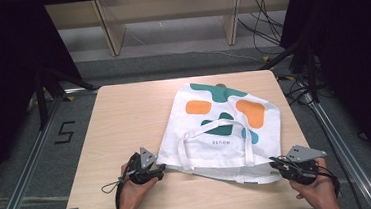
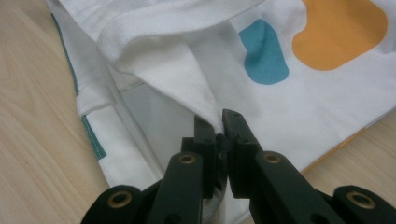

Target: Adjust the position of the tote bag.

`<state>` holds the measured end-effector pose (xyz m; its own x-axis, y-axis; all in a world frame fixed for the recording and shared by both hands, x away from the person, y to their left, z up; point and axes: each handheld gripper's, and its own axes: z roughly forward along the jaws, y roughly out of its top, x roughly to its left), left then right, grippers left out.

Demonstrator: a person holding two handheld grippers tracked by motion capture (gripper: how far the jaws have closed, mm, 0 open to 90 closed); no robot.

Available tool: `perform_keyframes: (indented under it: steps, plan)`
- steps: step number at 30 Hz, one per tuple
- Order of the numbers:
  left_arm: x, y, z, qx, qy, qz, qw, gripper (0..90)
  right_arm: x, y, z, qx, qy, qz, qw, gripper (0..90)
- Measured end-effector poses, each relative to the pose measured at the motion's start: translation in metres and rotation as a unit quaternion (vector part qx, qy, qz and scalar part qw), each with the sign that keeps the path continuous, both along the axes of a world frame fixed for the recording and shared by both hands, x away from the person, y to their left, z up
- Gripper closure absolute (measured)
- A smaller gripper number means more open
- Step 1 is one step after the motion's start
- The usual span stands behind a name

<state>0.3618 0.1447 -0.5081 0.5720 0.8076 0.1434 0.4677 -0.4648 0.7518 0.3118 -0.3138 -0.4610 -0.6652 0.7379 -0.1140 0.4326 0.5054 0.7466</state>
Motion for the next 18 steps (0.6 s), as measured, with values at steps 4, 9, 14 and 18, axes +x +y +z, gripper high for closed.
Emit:
perform_keyframes:
  steps: [4, 9, 14, 18]
  plan:
    - [0.006, -0.007, 0.001, -0.025, -0.033, -0.007, 0.9991, 43.6, 0.002, 0.001, -0.003, 0.002, 0.008, -0.002, 1.0, 81.2]
    - [0.01, -0.009, 0.006, 0.013, -0.051, -0.053, 0.9972, 72.5, 0.002, 0.004, -0.007, -0.014, 0.016, 0.0, 0.9998, 80.4]
    - [-0.004, -0.007, 0.012, 0.02, -0.045, -0.082, 0.9954, 77.3, 0.004, 0.004, -0.011, -0.062, 0.0, 0.013, 0.998, 84.8]
    - [-0.03, -0.003, 0.015, 0.038, -0.035, -0.109, 0.9926, 78.3, 0.006, 0.001, -0.012, -0.058, 0.006, 0.006, 0.9983, 85.8]
